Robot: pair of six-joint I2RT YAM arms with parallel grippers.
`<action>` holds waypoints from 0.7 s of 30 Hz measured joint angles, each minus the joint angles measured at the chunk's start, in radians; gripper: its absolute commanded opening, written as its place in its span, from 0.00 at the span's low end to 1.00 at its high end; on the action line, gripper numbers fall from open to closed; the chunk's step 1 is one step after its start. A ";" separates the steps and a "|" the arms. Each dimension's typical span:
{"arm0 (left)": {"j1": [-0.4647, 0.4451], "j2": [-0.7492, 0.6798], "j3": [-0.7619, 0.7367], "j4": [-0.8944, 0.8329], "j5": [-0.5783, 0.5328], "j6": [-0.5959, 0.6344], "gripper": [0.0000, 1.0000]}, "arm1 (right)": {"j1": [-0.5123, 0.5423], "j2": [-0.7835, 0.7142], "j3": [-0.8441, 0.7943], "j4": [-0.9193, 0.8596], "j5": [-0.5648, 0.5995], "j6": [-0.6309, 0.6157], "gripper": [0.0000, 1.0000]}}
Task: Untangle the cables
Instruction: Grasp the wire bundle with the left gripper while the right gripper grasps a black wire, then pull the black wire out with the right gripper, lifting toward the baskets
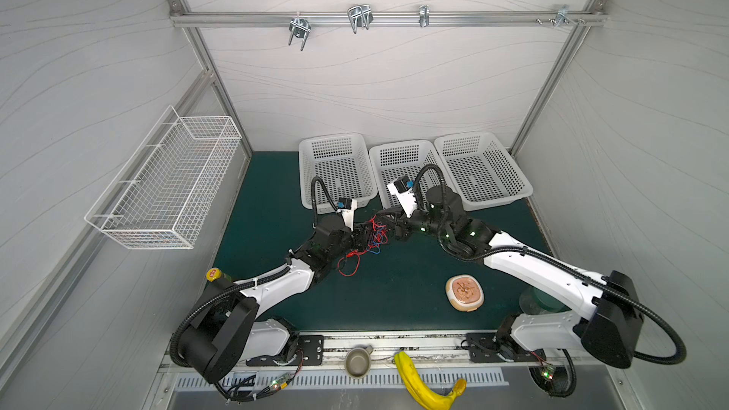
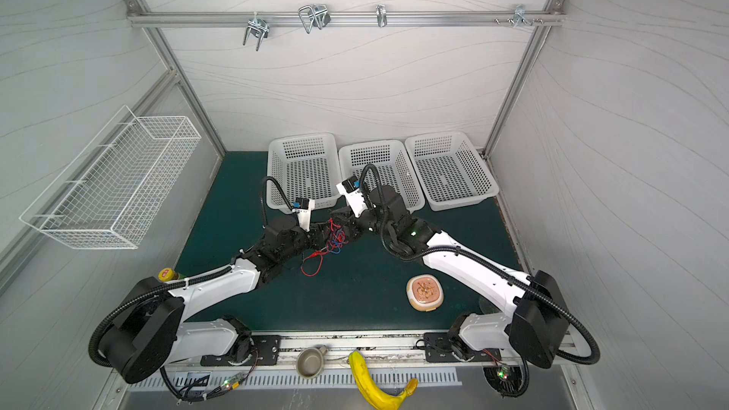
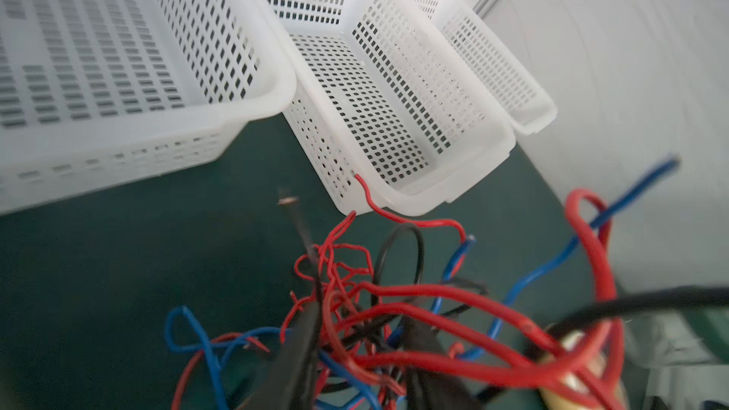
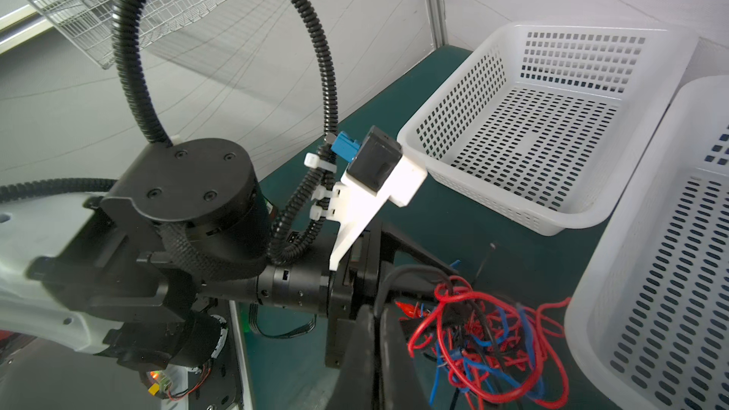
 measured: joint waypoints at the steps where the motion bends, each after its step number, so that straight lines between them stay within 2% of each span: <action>1: 0.000 0.003 0.007 -0.008 -0.004 0.000 0.11 | 0.000 0.000 0.000 -0.003 0.018 0.000 0.00; 3: 0.000 0.006 0.018 -0.026 -0.012 0.003 0.00 | 0.001 -0.003 -0.001 -0.013 0.061 -0.001 0.00; 8: -0.007 0.006 0.036 -0.093 -0.048 0.011 0.00 | 0.002 -0.054 -0.029 -0.068 0.203 -0.008 0.00; 15: -0.011 -0.013 0.048 -0.183 -0.141 0.047 0.00 | 0.000 -0.230 -0.118 -0.189 0.473 -0.032 0.00; 21: -0.026 -0.046 0.070 -0.200 -0.214 0.067 0.00 | -0.086 -0.409 -0.188 -0.313 0.587 -0.032 0.00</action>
